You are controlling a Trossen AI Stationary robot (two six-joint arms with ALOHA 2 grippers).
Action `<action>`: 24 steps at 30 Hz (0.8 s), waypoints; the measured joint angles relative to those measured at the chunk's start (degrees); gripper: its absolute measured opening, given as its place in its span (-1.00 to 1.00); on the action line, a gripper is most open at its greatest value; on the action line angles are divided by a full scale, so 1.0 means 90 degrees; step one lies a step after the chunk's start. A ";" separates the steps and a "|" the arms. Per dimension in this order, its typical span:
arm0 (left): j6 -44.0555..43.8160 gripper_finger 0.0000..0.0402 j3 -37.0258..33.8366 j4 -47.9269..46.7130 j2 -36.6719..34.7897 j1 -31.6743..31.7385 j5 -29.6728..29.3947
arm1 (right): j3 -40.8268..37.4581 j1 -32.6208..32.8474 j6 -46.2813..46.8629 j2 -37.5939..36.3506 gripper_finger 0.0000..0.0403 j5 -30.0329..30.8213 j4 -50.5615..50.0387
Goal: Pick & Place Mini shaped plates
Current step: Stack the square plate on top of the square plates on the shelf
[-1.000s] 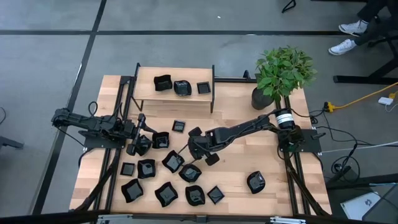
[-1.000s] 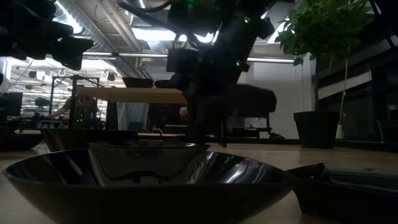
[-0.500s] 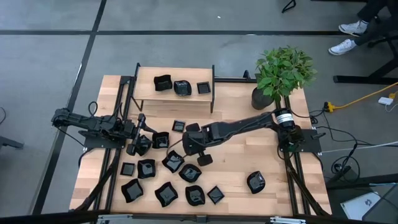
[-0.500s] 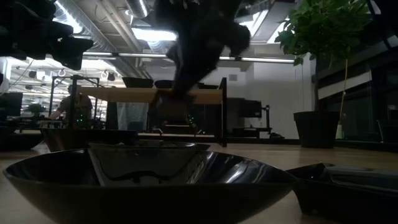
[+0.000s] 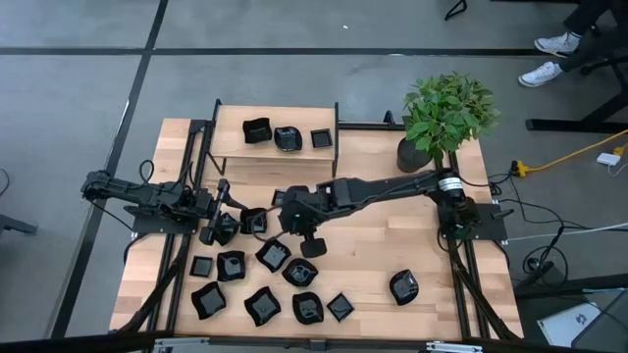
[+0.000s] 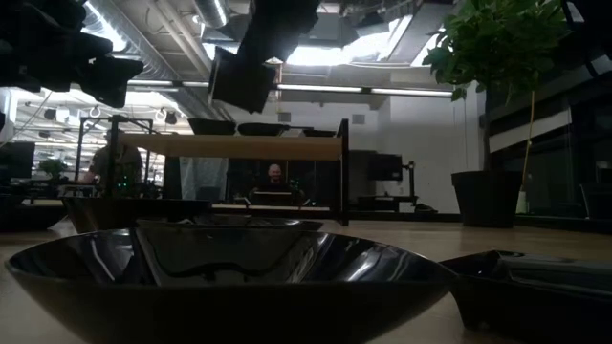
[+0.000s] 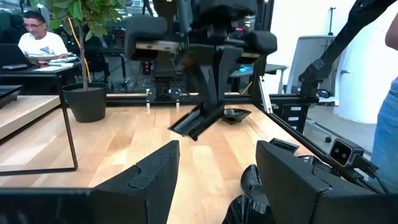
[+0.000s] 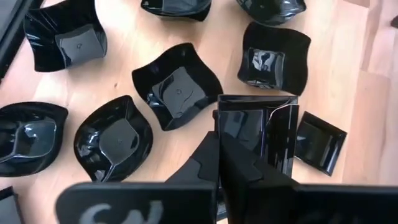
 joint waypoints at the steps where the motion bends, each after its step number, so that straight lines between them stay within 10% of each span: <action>1: 0.0002 0.03 0.0000 0.0000 0.0000 -0.0001 0.0000 | 0.0083 0.0000 0.0008 -0.0002 -0.99 0.0000 -0.0072; 24: 0.0001 0.03 0.0000 0.0000 -0.0001 0.0000 0.0000 | 0.2044 0.0015 0.0005 -0.0014 -0.99 0.0010 -0.0971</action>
